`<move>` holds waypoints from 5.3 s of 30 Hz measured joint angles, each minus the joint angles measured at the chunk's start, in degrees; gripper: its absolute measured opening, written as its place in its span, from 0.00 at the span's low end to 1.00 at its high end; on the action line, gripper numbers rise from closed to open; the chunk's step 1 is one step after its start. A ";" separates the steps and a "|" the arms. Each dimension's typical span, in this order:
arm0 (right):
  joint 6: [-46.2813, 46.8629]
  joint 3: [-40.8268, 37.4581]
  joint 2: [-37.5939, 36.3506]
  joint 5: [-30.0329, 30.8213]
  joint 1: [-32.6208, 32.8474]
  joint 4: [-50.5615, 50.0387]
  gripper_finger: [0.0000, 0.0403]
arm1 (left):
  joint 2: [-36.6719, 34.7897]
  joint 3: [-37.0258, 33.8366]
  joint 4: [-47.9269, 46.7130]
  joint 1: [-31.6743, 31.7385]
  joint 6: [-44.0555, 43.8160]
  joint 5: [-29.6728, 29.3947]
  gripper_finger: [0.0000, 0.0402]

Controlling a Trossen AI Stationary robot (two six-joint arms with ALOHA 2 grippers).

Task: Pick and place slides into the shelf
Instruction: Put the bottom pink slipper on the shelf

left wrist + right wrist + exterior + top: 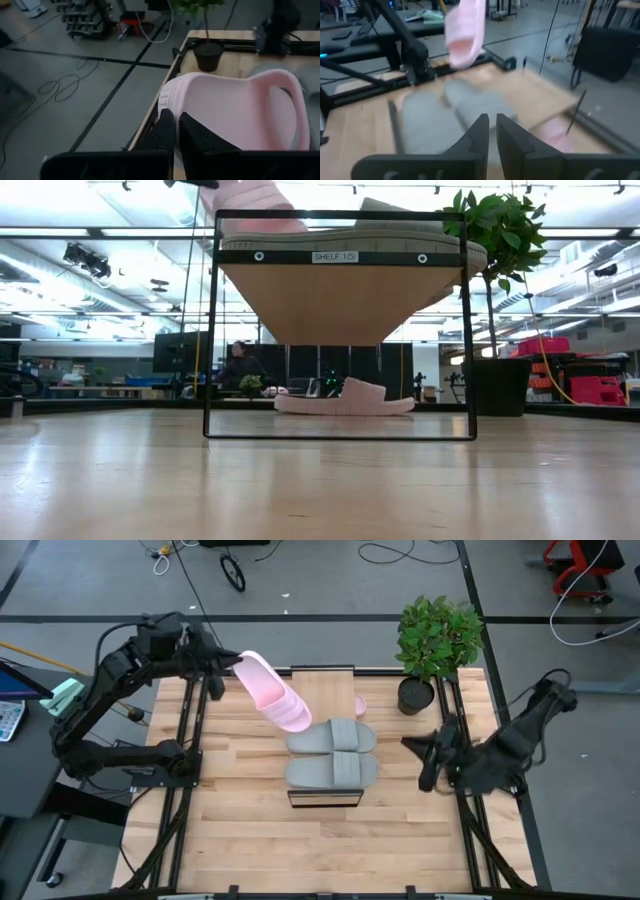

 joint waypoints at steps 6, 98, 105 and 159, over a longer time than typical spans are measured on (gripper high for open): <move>-16.19 9.73 1.16 -9.63 -12.18 3.53 0.11 | -0.09 0.00 -0.12 -3.59 4.86 -0.02 0.03; -37.64 64.96 55.25 -65.85 -51.28 9.84 0.16 | 7.47 4.57 5.31 -17.98 15.17 -5.06 0.12; -40.28 65.13 53.06 -49.01 -50.04 12.78 0.15 | 5.13 4.57 7.68 -17.36 12.58 -9.35 0.20; -20.32 -25.40 28.61 6.23 -38.24 133.46 0.14 | 4.00 4.52 6.13 -10.52 4.53 -9.80 0.09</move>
